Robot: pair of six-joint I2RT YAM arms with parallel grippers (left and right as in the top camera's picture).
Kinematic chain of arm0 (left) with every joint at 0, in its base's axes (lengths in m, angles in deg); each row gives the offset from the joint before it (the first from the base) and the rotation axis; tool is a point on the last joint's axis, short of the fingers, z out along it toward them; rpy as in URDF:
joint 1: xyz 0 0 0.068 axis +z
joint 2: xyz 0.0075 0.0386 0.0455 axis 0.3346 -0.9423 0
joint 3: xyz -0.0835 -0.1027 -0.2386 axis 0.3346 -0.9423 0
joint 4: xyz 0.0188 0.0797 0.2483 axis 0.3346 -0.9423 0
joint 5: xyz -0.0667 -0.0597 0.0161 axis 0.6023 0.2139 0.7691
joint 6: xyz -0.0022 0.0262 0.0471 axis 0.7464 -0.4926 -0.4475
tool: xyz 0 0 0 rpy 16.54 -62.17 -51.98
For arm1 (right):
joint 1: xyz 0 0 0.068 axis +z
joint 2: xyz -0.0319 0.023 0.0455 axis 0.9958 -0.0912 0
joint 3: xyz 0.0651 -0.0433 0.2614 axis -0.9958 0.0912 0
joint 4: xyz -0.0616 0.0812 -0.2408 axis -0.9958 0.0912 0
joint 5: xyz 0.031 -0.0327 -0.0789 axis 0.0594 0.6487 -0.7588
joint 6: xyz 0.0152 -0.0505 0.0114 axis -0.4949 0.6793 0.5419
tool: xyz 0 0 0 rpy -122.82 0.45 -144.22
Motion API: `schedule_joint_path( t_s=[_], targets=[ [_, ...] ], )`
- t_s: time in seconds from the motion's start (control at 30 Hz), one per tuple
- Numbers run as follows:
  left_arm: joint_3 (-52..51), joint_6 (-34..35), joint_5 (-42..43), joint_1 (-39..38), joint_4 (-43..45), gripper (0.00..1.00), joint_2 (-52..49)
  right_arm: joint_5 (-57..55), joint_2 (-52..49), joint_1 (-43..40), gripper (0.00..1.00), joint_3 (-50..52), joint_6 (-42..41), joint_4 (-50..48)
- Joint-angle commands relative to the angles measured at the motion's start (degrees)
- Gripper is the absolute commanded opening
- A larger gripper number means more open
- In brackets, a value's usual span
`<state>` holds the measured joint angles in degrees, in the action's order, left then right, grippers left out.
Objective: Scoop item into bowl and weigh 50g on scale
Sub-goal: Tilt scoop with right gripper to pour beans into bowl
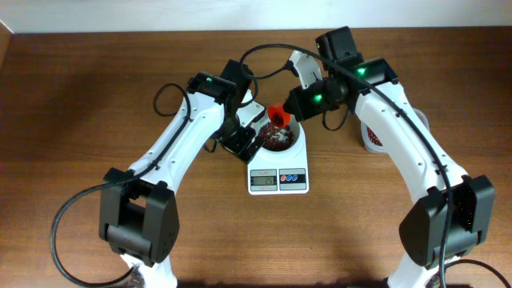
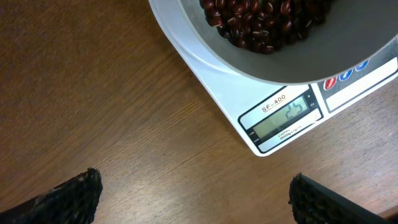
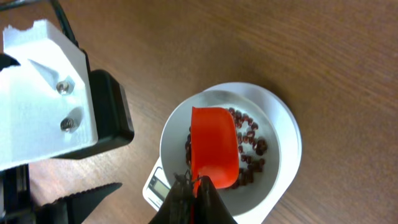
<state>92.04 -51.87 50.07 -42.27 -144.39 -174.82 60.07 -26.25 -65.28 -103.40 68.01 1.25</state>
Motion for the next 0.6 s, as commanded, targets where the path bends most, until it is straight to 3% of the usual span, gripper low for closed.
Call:
schedule_joint_path(
  t_s=[0.0,0.07,0.17,0.23,0.27,0.3,0.4,0.43,0.47,0.5,0.53,0.57],
  targets=[
    [0.2,-0.3,0.2,-0.2,0.1,0.99,-0.5,-3.5,2.1,2.5,0.04,-1.1,4.3,3.1],
    [0.2,-0.3,0.2,-0.2,0.1,0.99,-0.5,-14.1,2.1,3.4,0.04,-1.1,4.0,2.7],
    [0.2,-0.3,0.2,-0.2,0.1,0.99,-0.5,-9.3,2.1,4.5,0.04,-1.1,3.2,3.5],
    [0.2,-0.3,0.2,-0.2,0.1,0.99,-0.5,-14.9,2.1,4.9,0.04,-1.1,2.1,3.1],
    [0.2,-0.3,0.2,-0.2,0.1,0.99,-0.5,-12.5,2.1,4.9,0.04,-1.1,1.6,2.6],
    [0.2,-0.3,0.2,-0.2,0.1,0.99,-0.5,-8.9,2.1,5.1,0.04,-1.3,6.3,3.4],
    [0.2,-0.3,0.2,-0.2,0.1,0.99,-0.5,-14.1,2.2,5.0,0.04,-1.6,-0.5,3.0],
    [0.2,-0.3,0.2,-0.2,0.1,0.99,-0.5,-6.7,2.2,4.9,0.04,-1.6,4.8,2.8],
    [0.2,-0.3,0.2,-0.2,0.1,0.99,-0.5,-12.5,2.2,4.8,0.04,-2.1,3.7,3.7],
    [0.2,-0.3,0.2,-0.2,0.1,0.99,-0.5,-17.7,2.2,4.1,0.04,-2.3,-2.4,3.4],
    [0.2,-0.3,0.2,-0.2,0.1,0.99,-0.5,-14.1,2.2,3.5,0.04,-2.3,-6.8,2.3],
    [0.2,-0.3,0.2,-0.2,0.1,0.99,-0.5,-7.1,2.2,3.5,0.04,-2.3,-2.7,1.7]
  ],
)
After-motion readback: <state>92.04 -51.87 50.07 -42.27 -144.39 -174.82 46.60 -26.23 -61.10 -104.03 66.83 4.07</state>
